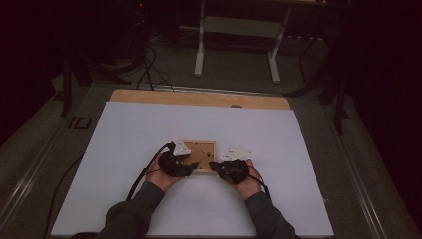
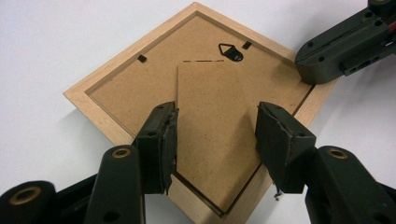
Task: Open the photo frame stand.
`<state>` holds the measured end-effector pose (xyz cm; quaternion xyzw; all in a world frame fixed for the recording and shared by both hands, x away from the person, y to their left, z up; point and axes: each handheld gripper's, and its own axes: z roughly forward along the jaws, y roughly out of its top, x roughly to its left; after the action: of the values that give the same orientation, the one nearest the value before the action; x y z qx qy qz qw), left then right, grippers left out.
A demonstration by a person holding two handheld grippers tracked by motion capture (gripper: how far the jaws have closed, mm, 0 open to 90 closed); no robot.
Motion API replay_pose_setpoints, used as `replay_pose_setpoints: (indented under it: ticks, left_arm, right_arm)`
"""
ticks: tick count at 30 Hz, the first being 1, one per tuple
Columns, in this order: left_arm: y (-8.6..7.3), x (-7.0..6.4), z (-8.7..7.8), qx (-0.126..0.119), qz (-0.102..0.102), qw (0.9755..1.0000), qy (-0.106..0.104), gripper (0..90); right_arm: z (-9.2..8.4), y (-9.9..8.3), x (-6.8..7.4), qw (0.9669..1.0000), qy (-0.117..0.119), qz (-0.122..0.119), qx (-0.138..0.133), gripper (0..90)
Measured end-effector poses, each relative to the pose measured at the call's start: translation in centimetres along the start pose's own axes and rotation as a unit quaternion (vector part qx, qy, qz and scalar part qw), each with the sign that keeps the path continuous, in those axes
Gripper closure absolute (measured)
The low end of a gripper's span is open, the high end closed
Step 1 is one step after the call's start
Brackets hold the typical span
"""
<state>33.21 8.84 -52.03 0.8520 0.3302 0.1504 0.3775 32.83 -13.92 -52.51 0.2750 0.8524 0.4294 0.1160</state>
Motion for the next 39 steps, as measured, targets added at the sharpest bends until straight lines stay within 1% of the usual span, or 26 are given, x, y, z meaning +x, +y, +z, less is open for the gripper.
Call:
replay_pose_setpoints:
  ticks: [2, 6, 10, 12, 16, 23, 25, 31, 39]
  left_arm:
    - [0.0, 0.0, 0.0, -0.001, 0.000, 1.0000, 0.002, 50.7]
    - [0.1, -0.1, 0.0, 0.001, 0.002, 1.0000, 0.004, 51.0]
    - [0.3, -0.3, 0.0, 0.005, 0.008, 0.9999, 0.014, 51.3]
    - [0.3, -0.3, 0.0, 0.005, 0.009, 0.9998, 0.015, 51.4]
    - [0.7, -0.4, -0.1, 0.013, 0.009, 0.9997, 0.020, 51.6]
    - [1.2, -0.5, -0.3, 0.014, 0.007, 0.9996, 0.022, 51.8]
    - [1.6, -0.7, -0.4, 0.014, 0.011, 0.9995, 0.026, 51.8]
    - [2.3, -0.8, -0.6, 0.018, 0.012, 0.9993, 0.030, 51.9]
    - [2.7, -0.7, -0.8, 0.023, 0.010, 0.9993, 0.029, 51.9]
  right_arm:
    - [0.0, 0.0, 0.0, 1.0000, 0.000, -0.001, 0.000, 89.9]
    - [0.0, 0.0, 0.0, 1.0000, -0.001, -0.002, 0.001, 89.9]
    - [0.0, 0.0, 0.0, 1.0000, -0.001, -0.002, 0.001, 90.0]
    - [0.1, 0.0, 0.0, 1.0000, -0.001, -0.003, 0.001, 90.0]
    - [0.1, 0.0, 0.0, 1.0000, -0.001, -0.002, 0.000, 90.0]
    - [0.1, 0.1, 0.0, 1.0000, -0.001, 0.000, 0.001, 90.0]
    - [0.1, 0.1, -0.1, 1.0000, -0.002, -0.001, 0.003, 90.0]
    - [0.1, 0.1, -0.1, 1.0000, -0.002, -0.002, 0.005, 90.0]
    - [0.2, 0.2, -0.1, 0.9999, -0.004, -0.010, 0.008, 90.0]
